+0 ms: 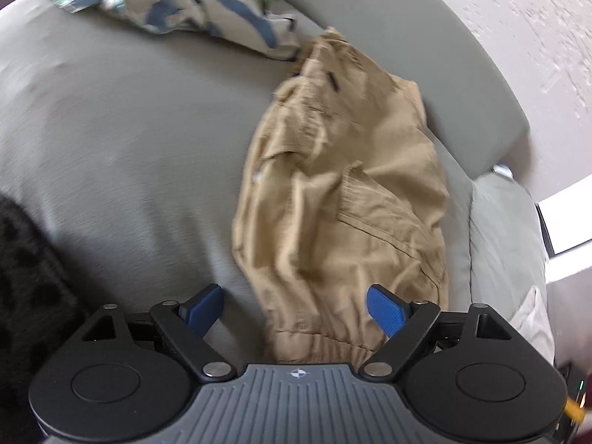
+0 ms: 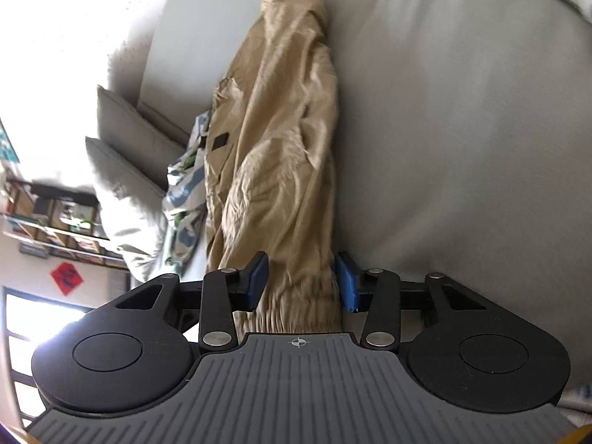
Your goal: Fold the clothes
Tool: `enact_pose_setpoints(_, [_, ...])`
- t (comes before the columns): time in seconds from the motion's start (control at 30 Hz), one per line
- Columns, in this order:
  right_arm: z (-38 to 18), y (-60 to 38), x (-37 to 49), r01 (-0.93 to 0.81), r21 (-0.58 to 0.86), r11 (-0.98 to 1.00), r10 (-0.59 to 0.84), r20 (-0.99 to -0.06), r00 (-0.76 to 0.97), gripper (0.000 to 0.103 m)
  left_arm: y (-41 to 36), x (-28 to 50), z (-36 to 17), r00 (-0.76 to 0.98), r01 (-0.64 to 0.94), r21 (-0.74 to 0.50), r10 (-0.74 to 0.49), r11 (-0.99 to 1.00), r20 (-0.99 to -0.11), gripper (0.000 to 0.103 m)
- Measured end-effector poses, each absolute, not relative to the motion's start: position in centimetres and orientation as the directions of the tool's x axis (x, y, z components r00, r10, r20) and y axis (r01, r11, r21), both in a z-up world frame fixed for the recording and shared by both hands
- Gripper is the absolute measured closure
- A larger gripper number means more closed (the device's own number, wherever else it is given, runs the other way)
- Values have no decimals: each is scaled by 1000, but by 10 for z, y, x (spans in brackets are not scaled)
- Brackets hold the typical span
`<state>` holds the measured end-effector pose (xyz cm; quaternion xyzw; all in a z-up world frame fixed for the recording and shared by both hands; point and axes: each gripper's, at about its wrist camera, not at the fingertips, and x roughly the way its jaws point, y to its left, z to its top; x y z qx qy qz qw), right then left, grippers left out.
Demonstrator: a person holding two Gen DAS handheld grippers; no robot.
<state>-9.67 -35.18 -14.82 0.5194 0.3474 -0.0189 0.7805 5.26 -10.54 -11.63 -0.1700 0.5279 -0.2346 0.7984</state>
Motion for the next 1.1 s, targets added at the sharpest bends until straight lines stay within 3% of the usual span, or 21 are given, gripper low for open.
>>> enact_pose_setpoints(0.03, [-147,-349,-93,393,782,485,319,-576,753,67,-108,52,-115,335,206,-499,-540,842,-772,31])
enact_pose_setpoints(0.1, [-146,-342,-85,416,738,531,287,-618,731,84,-110,49,-113,339,230,-462,-516,856,-787,53])
enact_pose_setpoints(0.17, [-143,-343,-93,427,735,526,289,-627,724,87,-109,47,-111,314,250,-501,-559,828,-767,70])
enact_pose_setpoints(0.33, [-135,-348,-118,454,734,505,298,-642,707,90,-115,33,-101,239,264,-497,-555,827,-797,87])
enact_pose_setpoints(0.53, [-126,-353,-147,485,731,479,310,-658,686,88,-104,12,-105,115,214,-580,-609,786,-784,88])
enact_pose_setpoints(0.57, [-125,-354,-152,490,731,475,312,-661,683,86,-105,12,-110,111,208,-571,-599,794,-793,88])
enact_pose_setpoints(0.63, [-122,-356,-162,501,729,466,316,-666,675,64,-106,13,-121,105,179,-557,-579,811,-808,89])
enact_pose_setpoints(0.7, [-123,-354,-163,503,706,500,303,-686,662,65,-103,13,-127,104,158,-559,-577,814,-810,89])
enact_pose_setpoints(0.83, [-117,-351,-166,472,695,542,298,-685,665,54,-100,14,-124,103,163,-564,-583,809,-806,88])
enact_pose_setpoints(0.97, [-124,-361,-172,482,733,480,328,-660,676,54,-101,12,-125,97,164,-562,-580,811,-809,56])
enact_pose_setpoints(1.1, [-135,-362,-175,473,758,450,353,-637,685,54,-105,10,-130,91,168,-577,-595,799,-798,53])
